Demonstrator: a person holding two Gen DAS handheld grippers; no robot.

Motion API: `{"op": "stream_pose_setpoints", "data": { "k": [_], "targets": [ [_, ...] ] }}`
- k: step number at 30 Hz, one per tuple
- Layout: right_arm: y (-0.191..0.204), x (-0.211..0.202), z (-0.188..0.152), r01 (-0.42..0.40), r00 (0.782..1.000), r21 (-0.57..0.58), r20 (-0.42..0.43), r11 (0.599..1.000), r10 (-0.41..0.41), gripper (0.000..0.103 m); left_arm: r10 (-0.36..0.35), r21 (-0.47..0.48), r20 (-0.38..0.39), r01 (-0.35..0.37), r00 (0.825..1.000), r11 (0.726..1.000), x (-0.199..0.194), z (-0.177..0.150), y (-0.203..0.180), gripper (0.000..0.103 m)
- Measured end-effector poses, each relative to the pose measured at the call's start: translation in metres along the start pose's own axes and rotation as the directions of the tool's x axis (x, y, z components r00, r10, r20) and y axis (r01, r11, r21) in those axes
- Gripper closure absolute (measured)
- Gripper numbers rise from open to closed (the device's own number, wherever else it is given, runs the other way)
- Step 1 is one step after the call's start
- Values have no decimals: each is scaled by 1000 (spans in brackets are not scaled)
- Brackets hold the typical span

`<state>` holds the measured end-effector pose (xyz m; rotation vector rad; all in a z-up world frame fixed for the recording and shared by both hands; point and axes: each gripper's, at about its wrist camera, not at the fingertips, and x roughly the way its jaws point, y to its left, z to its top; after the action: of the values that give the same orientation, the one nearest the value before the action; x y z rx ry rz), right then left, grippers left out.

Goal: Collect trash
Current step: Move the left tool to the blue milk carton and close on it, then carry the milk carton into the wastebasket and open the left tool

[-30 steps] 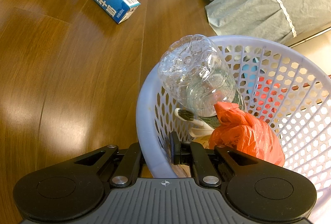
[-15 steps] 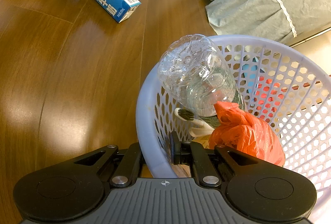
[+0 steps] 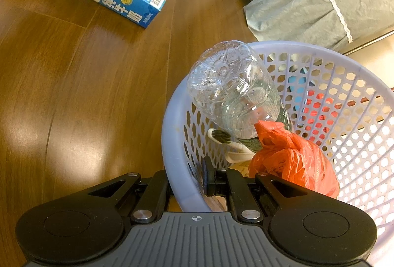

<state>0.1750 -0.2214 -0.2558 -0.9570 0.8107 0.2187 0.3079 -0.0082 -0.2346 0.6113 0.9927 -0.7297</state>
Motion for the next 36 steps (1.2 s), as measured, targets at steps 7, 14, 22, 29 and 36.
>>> {"op": "stream_pose_setpoints", "data": {
  "k": [7, 14, 22, 29, 36],
  "targets": [
    [-1, 0, 2, 0, 1000, 5, 1, 1000, 0, 98, -12, -33, 28, 13, 1000, 999, -9, -14, -11, 62],
    [-1, 0, 1, 0, 1000, 2, 1, 1000, 0, 98, 9, -81, 60, -4, 998, 997, -2, -9, -13, 62],
    [-1, 0, 1, 0, 1000, 5, 2, 1000, 0, 98, 34, -65, 33, -32, 999, 997, 2, -10, -16, 68],
    [-2, 1, 1, 1, 1000, 5, 2, 1000, -1, 98, 19, -68, 34, -17, 999, 998, -17, -9, -14, 70],
    [-3, 2, 1, 0, 1000, 8, 2, 1000, 0, 98, 3, -32, 50, -2, 999, 999, -50, -6, -21, 70]
  ]
}}
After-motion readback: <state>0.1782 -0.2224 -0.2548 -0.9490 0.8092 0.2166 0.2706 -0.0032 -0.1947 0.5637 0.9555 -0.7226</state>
